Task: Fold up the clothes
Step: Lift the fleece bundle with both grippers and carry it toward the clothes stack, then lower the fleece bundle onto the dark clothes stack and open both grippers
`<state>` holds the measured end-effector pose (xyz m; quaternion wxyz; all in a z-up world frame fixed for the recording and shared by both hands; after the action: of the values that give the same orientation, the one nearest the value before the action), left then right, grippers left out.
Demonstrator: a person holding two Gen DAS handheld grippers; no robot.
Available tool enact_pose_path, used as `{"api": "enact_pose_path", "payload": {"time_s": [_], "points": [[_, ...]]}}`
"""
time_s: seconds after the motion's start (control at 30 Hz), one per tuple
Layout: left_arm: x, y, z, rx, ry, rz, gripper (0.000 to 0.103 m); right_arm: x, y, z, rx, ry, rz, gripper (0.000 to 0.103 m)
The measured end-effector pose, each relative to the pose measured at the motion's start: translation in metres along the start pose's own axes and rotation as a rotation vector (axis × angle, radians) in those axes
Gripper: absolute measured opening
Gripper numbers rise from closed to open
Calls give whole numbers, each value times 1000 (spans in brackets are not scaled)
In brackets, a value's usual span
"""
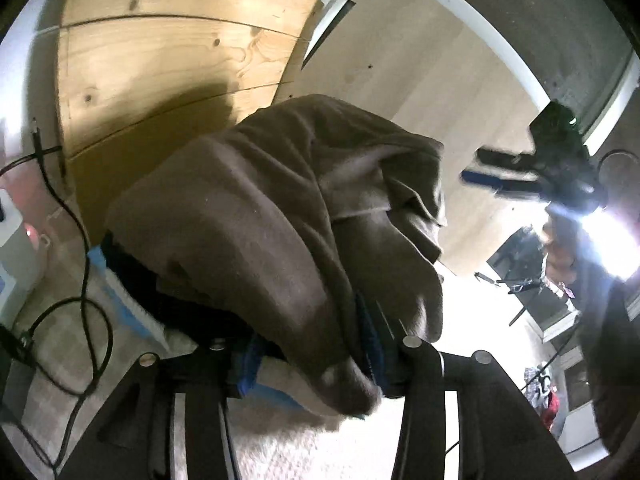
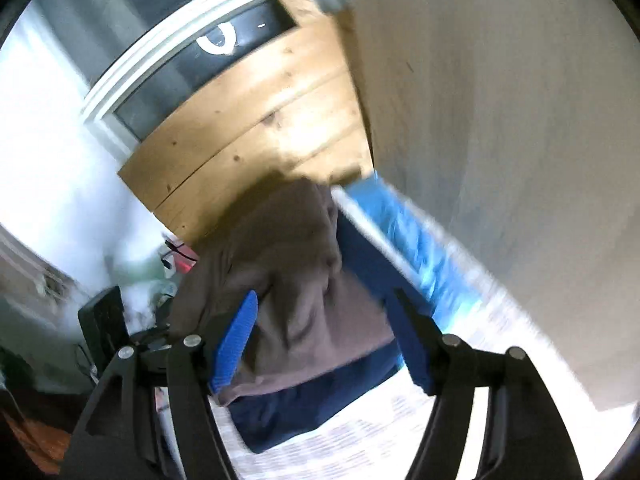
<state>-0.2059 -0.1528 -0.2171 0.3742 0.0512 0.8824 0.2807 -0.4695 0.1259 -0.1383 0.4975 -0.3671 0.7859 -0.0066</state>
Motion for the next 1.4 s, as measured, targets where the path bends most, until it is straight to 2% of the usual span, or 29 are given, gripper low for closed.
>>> {"api": "enact_pose_path", "payload": {"time_s": [0.1, 0.17, 0.2, 0.23, 0.3, 0.4, 0.43, 0.5, 0.53, 0.57, 0.67, 0.7, 0.77, 0.87, 0.9, 0.97, 1.03, 1.07, 1.1, 1.13, 1.2, 1.3, 1.37, 1.4], "points": [[1, 11, 5, 45, -5, -6, 50, 32, 3, 21, 45, -47, 21, 66], [1, 15, 8, 80, -12, -8, 46, 42, 3, 23, 77, -45, 0, 65], [3, 15, 6, 88, -21, -7, 41, 46, 3, 24, 94, -44, -10, 54], [4, 16, 3, 84, -25, -1, 36, 51, 4, 24, 110, -44, -20, 47], [0, 20, -5, 63, -15, 18, 33, 49, 1, 20, 116, -34, -38, 30], [-5, 36, -12, 78, 17, 48, 32, 15, -9, 0, 47, 4, -42, 21], [1, 39, -9, 89, 7, 41, 33, 11, -8, -6, 30, 1, -21, 21], [21, 35, 6, 109, -62, 6, 34, 25, 11, -9, 20, -55, 89, 23], [24, 32, 12, 110, -95, 4, 34, 34, 21, -4, 33, -101, 124, 28], [20, 30, 15, 106, -111, 13, 34, 42, 30, 2, 50, -146, 147, 39], [-2, 30, 16, 134, -126, 16, 34, 18, 31, 12, 73, -75, 141, 41], [-16, 33, 13, 167, -108, 7, 34, 2, 24, 12, 53, -27, 155, 41], [-34, 40, 6, 220, -71, -10, 36, -20, 5, 8, 8, 48, 127, 41], [-44, 54, -19, 312, 10, -45, 39, -27, -33, -8, -75, 125, 83, 39], [-38, 55, -26, 326, 25, -42, 42, -21, -44, -15, -110, 133, 72, 39], [-17, 54, -32, 322, 14, -6, 42, 2, -54, -26, -149, 125, 85, 39], [19, 50, -23, 302, -48, 61, 42, 36, -35, -25, -139, 70, 151, 38], [37, 46, -13, 309, -91, 65, 42, 65, -15, -18, -130, -1, 227, 38], [47, 43, -6, 319, -107, 61, 42, 90, 4, -13, -110, -66, 250, 38], [56, 41, 1, 330, -122, 56, 42, 96, 13, -11, -71, -80, 225, 38], [48, 39, -3, 311, -127, 78, 42, 85, 20, -14, 5, -54, 160, 38], [18, 35, -21, 281, -107, 109, 43, 35, 7, -22, -5, 37, 187, 40], [-5, 29, -34, 340, -46, 55, 47, 6, -13, -11, -30, 79, 157, 40], [-12, 25, -38, 388, -22, 4, 47, -7, -27, 0, -45, 95, 122, 40]]}}
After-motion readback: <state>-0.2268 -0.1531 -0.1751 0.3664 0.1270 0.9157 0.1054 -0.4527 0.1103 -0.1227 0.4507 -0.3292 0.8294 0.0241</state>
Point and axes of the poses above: each gripper's, at about its wrist camera, not at the fingertips, and x roughly the way its jaws point, y to its right, z to its underside, the point moved 6 cm from there along x, roughly the way its jaws point, and after that the axes turned 2 degrees about -x, right-handed, at the moved point
